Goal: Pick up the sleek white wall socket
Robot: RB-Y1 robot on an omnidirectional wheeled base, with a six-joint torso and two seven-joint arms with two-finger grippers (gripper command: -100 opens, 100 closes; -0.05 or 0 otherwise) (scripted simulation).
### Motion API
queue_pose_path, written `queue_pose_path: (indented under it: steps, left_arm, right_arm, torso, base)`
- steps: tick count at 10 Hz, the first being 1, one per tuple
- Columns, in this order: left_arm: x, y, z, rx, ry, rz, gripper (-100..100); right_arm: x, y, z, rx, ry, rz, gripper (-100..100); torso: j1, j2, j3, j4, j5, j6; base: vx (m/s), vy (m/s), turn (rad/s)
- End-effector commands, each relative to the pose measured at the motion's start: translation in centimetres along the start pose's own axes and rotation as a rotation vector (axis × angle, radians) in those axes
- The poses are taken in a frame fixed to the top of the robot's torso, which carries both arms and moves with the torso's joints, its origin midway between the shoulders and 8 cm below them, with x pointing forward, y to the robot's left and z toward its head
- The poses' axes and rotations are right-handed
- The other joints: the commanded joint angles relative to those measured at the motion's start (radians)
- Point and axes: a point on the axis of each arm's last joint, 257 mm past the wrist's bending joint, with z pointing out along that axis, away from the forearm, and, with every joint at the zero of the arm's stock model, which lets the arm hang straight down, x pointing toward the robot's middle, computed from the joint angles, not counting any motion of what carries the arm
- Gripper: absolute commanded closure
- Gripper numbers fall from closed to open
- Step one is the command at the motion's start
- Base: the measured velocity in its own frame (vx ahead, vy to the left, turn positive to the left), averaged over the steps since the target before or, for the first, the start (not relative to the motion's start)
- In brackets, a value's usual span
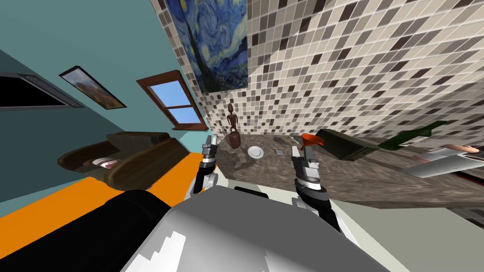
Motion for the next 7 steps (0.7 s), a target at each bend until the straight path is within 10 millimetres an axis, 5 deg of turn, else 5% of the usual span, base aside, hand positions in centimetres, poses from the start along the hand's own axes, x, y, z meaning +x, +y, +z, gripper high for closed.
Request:
queue_pose_path:
  steps: [1,4,7]
  left_arm:
    - [0.0,0.0,0.0,0.000,0.000,0.000,0]
    - [0.0,0.0,0.0,0.000,0.000,0.000,0]
    - [0.0,0.0,0.0,0.000,0.000,0.000,0]
  right_arm:
    - [1.6,-0.5,-1.2,0.009,0.071,-0.015,-100]
    - [3.7,-1.9,-3.4,0.040,0.171,-0.039,-100]
    - [6.4,-5.2,-8.3,0.119,0.346,-0.089,-100]
  torso:
    - [0.000,0.000,0.000,0.000,0.000,0.000]
    - [-0.003,-0.001,-0.001,0.000,0.000,0.000]
    - [-0.003,-0.005,-0.003,-0.001,-0.001,0.000]
  base:
    - [-0.197,0.125,0.006]
    - [-0.144,0.057,0.034]
    - [-0.130,0.059,0.110]
